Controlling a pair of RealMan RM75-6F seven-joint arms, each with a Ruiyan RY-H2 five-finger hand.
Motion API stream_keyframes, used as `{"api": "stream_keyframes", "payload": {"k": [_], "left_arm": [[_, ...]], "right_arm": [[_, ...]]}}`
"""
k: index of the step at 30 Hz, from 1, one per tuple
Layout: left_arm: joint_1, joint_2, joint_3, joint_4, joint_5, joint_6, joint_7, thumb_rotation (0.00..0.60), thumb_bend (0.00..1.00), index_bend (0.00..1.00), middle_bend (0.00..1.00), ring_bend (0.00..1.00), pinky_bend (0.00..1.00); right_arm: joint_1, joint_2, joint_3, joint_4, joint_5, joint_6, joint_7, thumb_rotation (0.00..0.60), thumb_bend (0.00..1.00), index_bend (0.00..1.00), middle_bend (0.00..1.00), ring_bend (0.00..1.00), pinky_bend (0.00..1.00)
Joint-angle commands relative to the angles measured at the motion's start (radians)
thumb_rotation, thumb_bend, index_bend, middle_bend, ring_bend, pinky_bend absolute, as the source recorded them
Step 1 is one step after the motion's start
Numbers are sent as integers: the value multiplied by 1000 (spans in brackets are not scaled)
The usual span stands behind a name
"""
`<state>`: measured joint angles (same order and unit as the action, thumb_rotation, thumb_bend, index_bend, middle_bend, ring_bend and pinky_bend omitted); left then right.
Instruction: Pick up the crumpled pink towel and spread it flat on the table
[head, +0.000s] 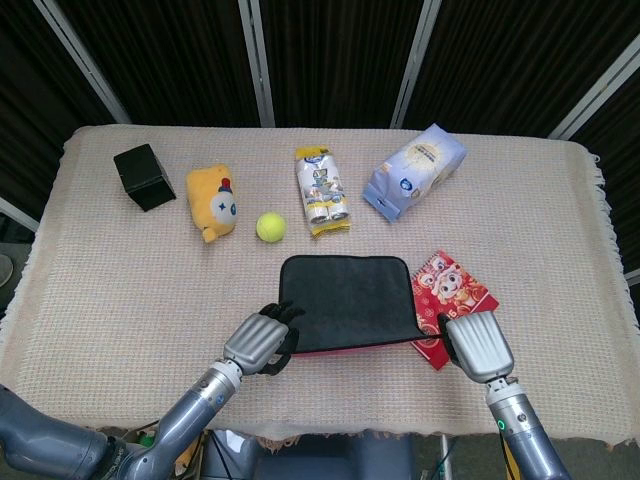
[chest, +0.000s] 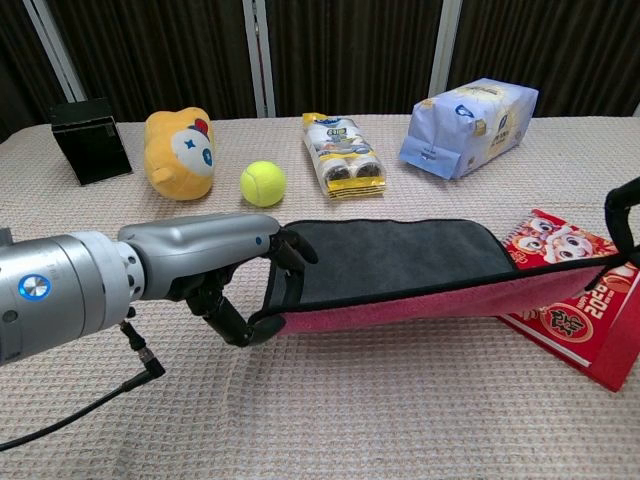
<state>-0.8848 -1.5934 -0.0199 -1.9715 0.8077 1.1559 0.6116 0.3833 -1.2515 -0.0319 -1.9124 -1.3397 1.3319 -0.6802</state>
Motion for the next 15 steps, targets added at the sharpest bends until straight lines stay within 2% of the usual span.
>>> {"api": "stream_keyframes", "payload": {"k": [1,5,7,10,13,15], "left_arm": [[5,-13,7,5,5,-4,5,600,447,598,104,0,116],[9,-29,18,13,6,-14,15,600,432,516,81,0,89],[7,-31,27,14,-1,-27,24,600,398,458,56,0,70],[1,-25,37,14,-7,-54,36,600,317,404,30,0,49],[-4,-14,42,11,-8,-71,43,600,256,348,15,0,38],[-4,-10,41,8,-8,-77,43,600,235,316,9,0,34]], "right_arm": [[-7,-5,-2,11,2,-2,-2,600,609,663,1000,1000,972],[-14,-7,-3,22,9,-8,-9,600,609,646,1000,1000,972],[-17,-6,-6,25,18,-13,-19,600,609,586,1000,1000,972],[-20,-3,-7,27,31,-20,-35,600,609,326,999,1000,956],[-20,4,-8,21,60,-32,-78,600,592,120,983,1000,930],[-20,7,-6,14,74,-35,-99,600,546,25,967,1000,918]]}}
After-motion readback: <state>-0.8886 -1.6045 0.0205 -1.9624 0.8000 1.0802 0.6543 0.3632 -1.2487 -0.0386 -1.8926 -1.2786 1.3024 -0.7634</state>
